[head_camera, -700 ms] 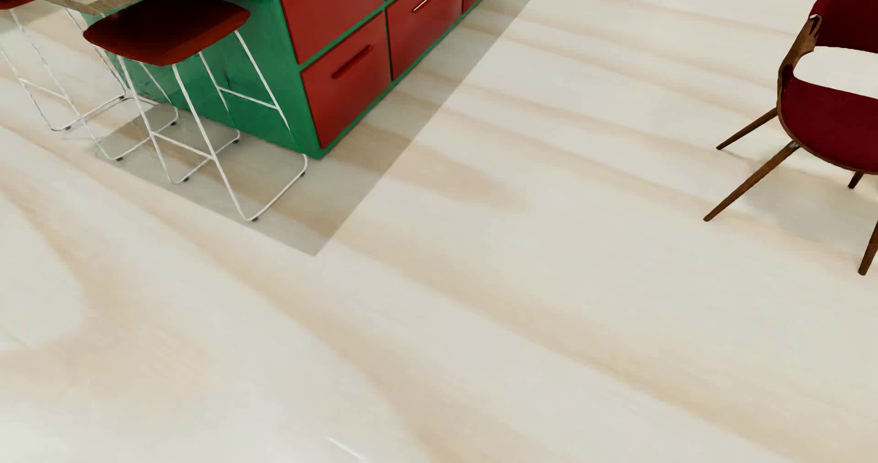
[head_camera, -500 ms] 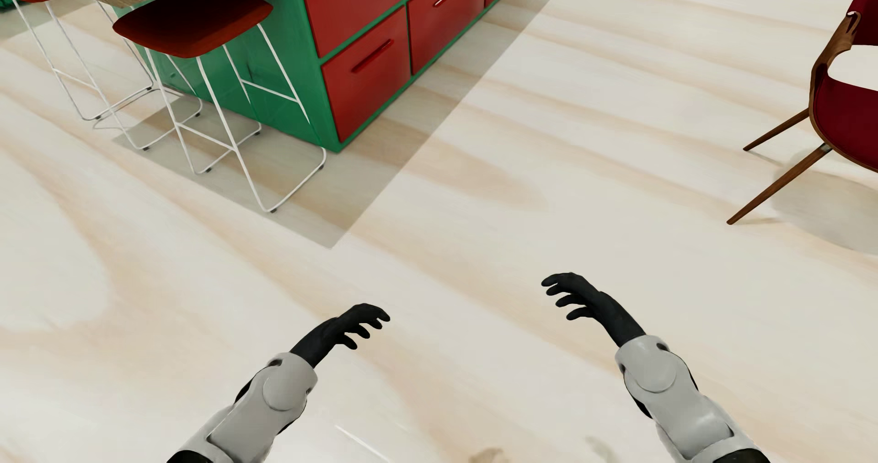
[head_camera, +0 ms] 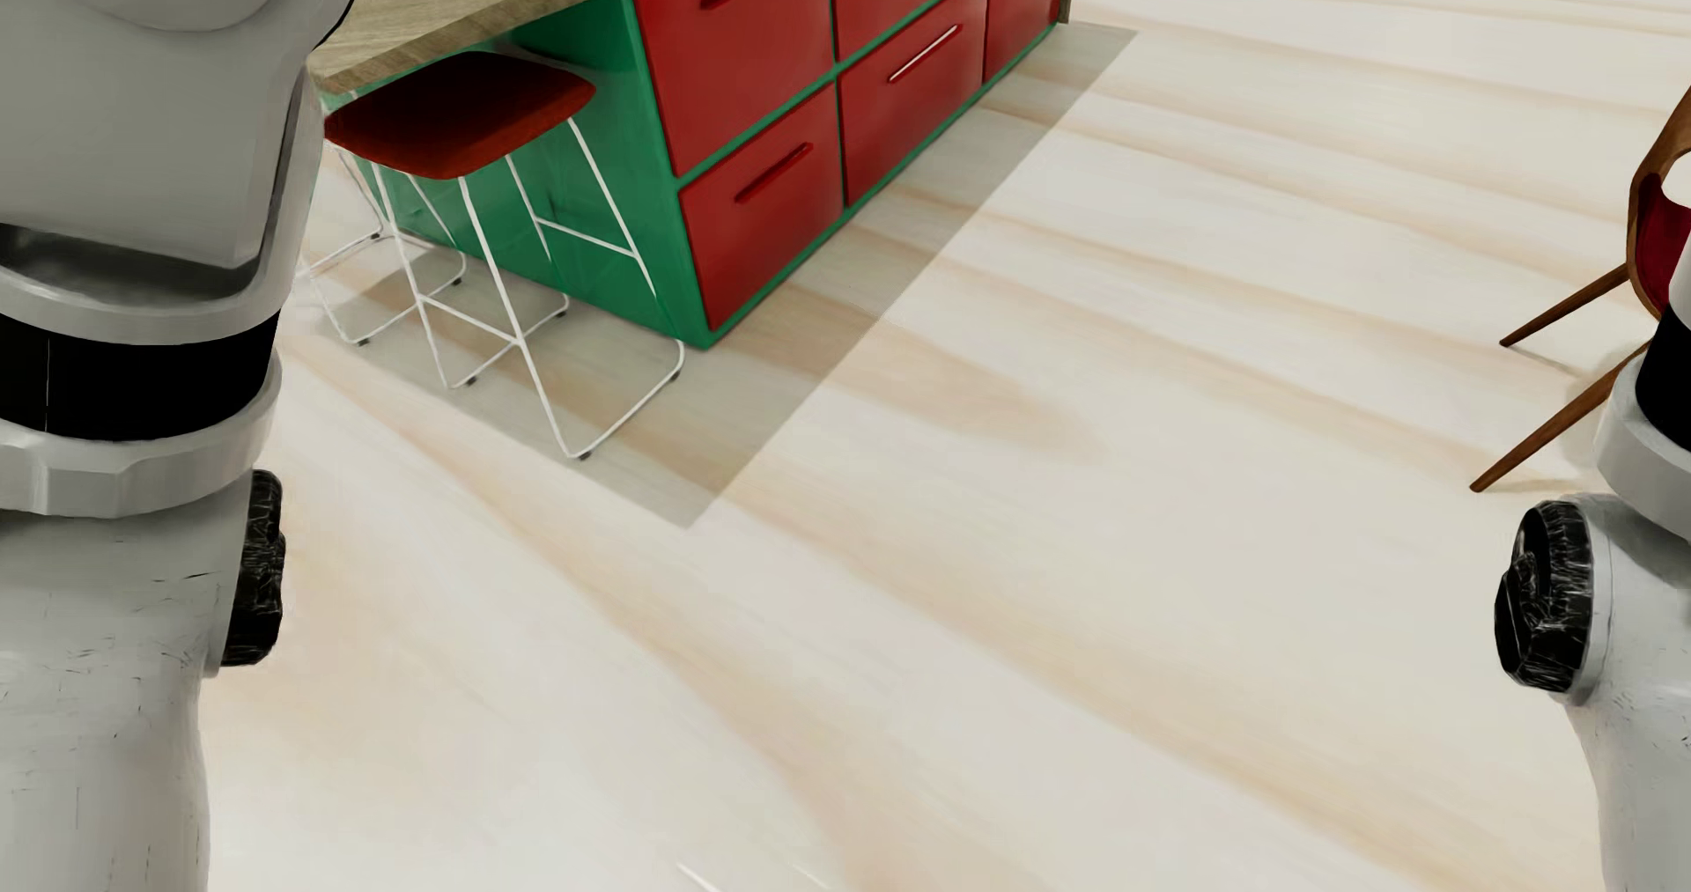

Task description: Extend upward

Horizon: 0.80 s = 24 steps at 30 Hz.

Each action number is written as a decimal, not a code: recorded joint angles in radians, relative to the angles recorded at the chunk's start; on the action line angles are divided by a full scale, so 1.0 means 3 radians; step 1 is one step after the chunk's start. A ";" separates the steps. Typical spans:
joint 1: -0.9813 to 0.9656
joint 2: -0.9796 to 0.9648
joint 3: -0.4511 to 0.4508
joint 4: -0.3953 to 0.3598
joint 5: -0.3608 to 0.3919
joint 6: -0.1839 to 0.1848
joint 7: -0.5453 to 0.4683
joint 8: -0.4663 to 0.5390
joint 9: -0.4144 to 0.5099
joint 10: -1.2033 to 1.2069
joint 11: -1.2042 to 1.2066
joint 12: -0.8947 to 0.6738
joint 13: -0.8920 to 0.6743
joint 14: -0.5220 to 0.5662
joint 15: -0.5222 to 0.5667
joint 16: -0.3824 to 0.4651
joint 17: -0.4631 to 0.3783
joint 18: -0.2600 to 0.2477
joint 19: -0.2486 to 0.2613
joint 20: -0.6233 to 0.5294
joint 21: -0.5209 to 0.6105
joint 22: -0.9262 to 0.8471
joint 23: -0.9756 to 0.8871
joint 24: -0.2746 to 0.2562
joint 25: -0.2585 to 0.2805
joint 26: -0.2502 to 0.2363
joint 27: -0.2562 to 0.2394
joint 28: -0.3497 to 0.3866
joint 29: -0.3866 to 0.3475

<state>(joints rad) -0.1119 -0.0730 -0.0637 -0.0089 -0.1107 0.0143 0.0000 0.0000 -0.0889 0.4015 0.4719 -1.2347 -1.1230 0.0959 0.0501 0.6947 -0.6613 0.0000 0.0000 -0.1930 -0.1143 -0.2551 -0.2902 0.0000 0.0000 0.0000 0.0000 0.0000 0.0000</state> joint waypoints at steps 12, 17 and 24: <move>-0.0068 -0.0029 -0.0015 -0.0034 -0.0032 -0.0031 0.0000 0.0000 -0.0013 0.0002 -0.0012 0.0119 0.0082 0.0031 0.0029 0.0026 -0.0014 0.0000 0.0000 -0.0026 -0.0009 0.0179 0.0208 0.0000 0.0000 0.0000 0.0000 0.0000 0.0000; -0.0058 -0.0031 -0.0016 -0.0047 -0.0044 -0.0036 0.0000 0.0000 -0.0004 0.0007 -0.0002 0.0114 0.0074 0.0035 0.0020 0.0027 -0.0029 0.0000 0.0000 -0.0036 0.0038 0.0215 0.0261 0.0000 0.0000 0.0000 0.0000 0.0000 0.0000; -0.0053 -0.0027 -0.0003 -0.0044 -0.0043 -0.0031 0.0000 0.0000 -0.0005 0.0013 -0.0002 0.0164 0.0087 0.0064 0.0030 0.0032 -0.0036 0.0000 0.0000 -0.0033 -0.0006 0.0230 0.0273 0.0000 0.0000 0.0000 0.0000 0.0000 0.0000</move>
<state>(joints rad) -0.1279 -0.0811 -0.0647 -0.0220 -0.1235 0.0051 0.0000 0.0000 -0.0903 0.4055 0.4714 -1.1855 -1.0969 0.1151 0.0591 0.7043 -0.6723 0.0000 0.0000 -0.2029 -0.1162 -0.1861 -0.2082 0.0000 0.0000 0.0000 0.0000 0.0000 0.0000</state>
